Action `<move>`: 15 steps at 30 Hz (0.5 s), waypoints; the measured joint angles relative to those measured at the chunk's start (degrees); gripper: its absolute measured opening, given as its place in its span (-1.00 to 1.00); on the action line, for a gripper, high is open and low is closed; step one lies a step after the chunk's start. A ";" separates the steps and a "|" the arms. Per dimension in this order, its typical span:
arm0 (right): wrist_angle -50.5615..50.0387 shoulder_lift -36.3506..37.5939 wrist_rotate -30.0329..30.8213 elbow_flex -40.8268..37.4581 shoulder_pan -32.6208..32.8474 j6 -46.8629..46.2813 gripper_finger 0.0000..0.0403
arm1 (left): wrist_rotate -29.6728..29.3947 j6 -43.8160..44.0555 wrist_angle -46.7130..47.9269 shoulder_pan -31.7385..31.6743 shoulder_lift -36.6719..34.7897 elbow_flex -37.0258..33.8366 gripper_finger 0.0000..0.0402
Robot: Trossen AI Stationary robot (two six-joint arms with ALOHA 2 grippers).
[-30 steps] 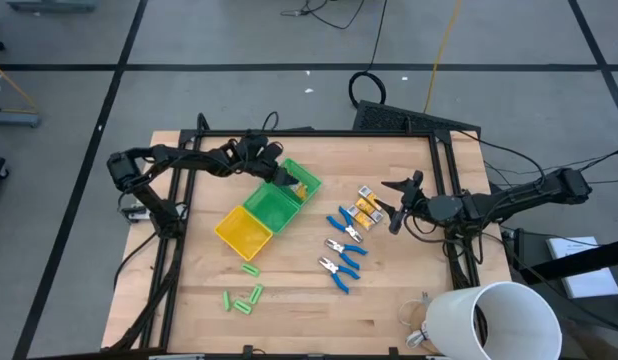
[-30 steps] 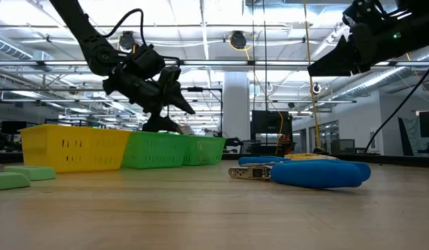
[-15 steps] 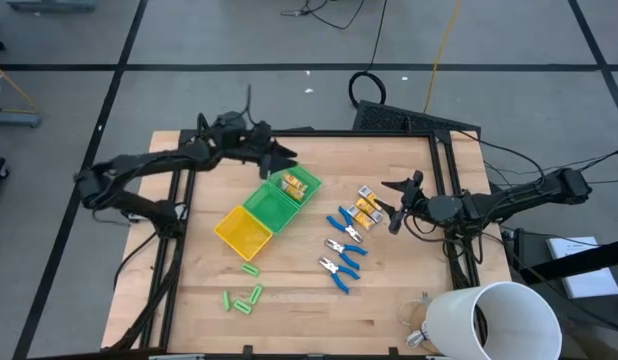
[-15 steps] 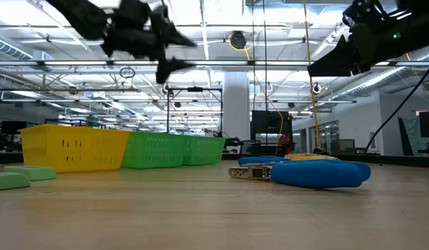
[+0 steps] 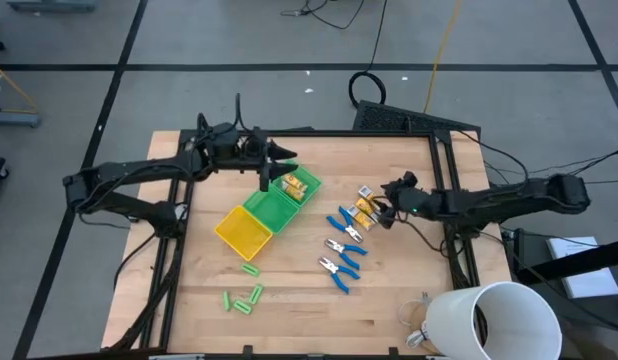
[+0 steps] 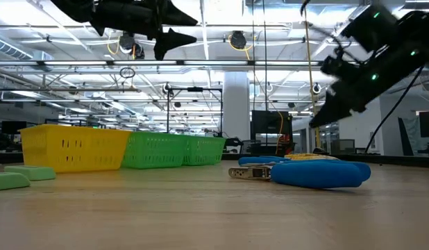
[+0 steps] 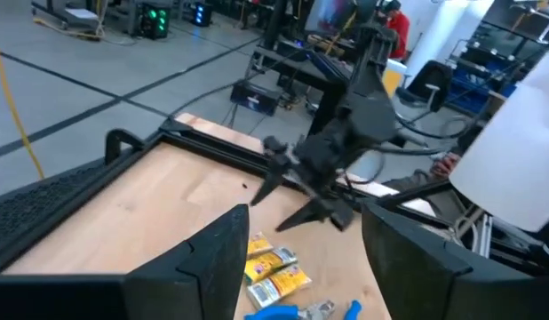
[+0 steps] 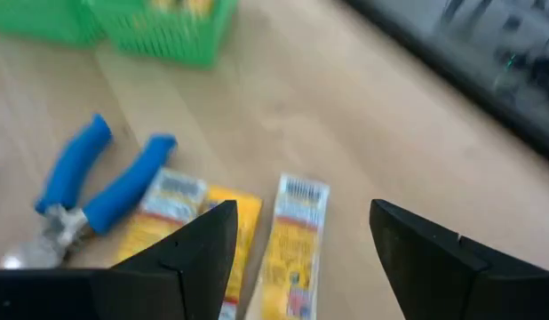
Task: Pick & Place School Supplies
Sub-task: Put the crayon box into the top green bin
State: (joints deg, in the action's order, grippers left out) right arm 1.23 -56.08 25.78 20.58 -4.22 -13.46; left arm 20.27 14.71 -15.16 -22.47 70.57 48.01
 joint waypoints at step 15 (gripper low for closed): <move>5.38 -17.22 -9.57 -0.06 -7.17 2.49 0.22 | -4.37 -0.75 0.02 4.23 0.72 0.00 0.13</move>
State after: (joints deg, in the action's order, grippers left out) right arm 6.61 -73.30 16.21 20.52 -11.40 -10.97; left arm 15.90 13.96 -15.14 -18.25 71.29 48.01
